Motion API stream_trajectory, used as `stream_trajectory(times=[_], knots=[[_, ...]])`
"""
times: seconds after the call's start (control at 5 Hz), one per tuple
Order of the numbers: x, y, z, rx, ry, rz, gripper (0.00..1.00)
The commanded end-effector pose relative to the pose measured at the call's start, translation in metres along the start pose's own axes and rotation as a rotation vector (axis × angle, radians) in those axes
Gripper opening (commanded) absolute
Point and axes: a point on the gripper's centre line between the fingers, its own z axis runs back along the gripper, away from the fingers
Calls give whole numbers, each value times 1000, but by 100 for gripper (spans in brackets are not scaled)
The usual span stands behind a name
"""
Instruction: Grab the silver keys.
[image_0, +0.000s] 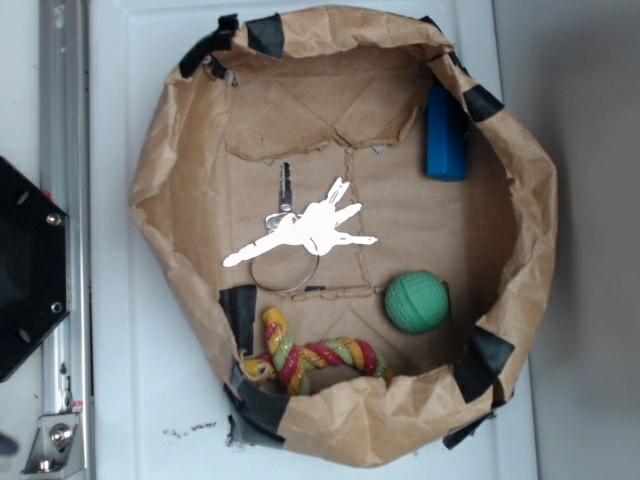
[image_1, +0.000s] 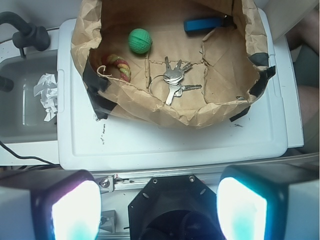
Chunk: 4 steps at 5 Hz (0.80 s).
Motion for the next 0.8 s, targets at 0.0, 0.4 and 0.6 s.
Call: stream_trajectory(times=[0.0, 0.4, 0.6], knots=[[0, 0, 0, 0, 0, 0, 100], [50, -6, -50, 135, 19, 112, 100], [77, -5, -67, 163, 3, 148, 100]])
